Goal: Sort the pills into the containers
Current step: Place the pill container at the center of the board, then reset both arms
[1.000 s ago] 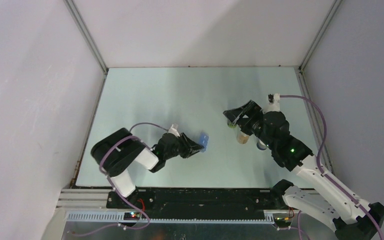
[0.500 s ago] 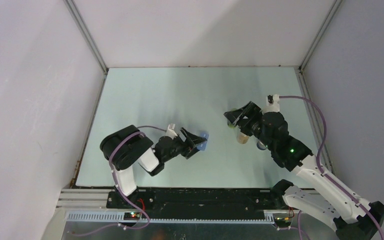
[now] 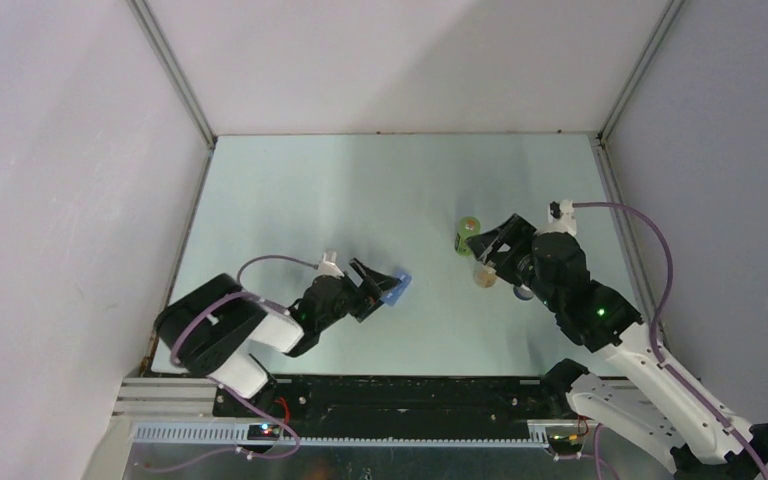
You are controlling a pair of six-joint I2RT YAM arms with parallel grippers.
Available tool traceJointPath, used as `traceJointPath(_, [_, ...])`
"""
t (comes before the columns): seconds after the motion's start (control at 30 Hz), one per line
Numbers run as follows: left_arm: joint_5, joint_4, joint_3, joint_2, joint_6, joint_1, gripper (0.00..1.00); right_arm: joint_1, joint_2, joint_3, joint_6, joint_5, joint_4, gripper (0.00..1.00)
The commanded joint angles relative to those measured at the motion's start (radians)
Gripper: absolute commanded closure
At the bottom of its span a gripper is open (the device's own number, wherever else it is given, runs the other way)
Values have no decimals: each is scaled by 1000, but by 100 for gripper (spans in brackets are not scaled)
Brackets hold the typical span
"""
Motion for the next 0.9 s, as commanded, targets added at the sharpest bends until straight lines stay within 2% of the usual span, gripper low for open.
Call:
traceJointPath(0.0, [-225, -535, 46, -140, 149, -42, 1, -10, -16, 75, -20, 22, -77, 23])
traceJointPath(0.1, [-303, -748, 101, -206, 204, -79, 1, -11, -31, 87, -30, 15, -108, 23])
traceJointPath(0.33, [-427, -1043, 180, -317, 260, -88, 1, -21, -71, 112, -55, 16, -184, 21])
traceJointPath(0.5, [-445, -1186, 216, -514, 310, -88, 1, -25, -103, 134, -96, 53, -263, 19])
traceJointPath(0.57, [-450, -1254, 261, -598, 352, -88, 1, -27, -125, 140, -122, 84, -297, 16])
traceJointPath(0.67, [-460, -1360, 353, -701, 510, -88, 0, -31, -147, 170, -173, 140, -362, 2])
traceJointPath(0.87, [-568, -1626, 547, -908, 695, -87, 1, -34, -160, 306, -212, 313, -571, 1])
